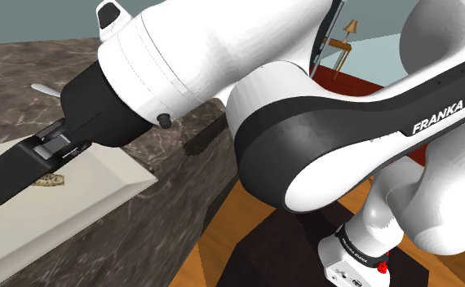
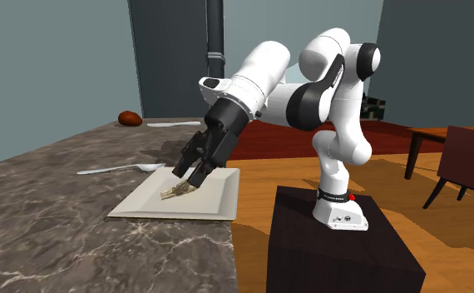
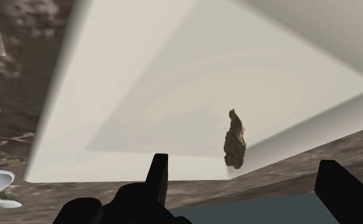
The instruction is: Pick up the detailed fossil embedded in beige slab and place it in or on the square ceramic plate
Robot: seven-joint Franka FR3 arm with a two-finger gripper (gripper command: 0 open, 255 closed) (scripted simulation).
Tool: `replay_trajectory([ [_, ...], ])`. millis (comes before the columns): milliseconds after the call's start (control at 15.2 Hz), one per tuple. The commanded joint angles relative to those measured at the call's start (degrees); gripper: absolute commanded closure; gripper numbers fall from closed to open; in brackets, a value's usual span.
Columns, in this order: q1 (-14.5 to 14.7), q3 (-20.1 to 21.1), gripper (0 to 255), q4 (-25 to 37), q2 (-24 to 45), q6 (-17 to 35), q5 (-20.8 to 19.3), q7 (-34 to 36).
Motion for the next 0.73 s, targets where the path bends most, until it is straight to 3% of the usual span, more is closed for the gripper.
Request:
replay_trajectory([
  [0, 0.0, -0.02, 0, -1.13, -2.25, -0.96, 2.49, -1.81],
  [198, 0.84, -1.09, 0, -3.8, -8.38, -4.12, 8.07, -5.8],
  [660, 1.1, -1.34, 0, -3.8, -8.36, -4.11, 7.96, -5.72],
])
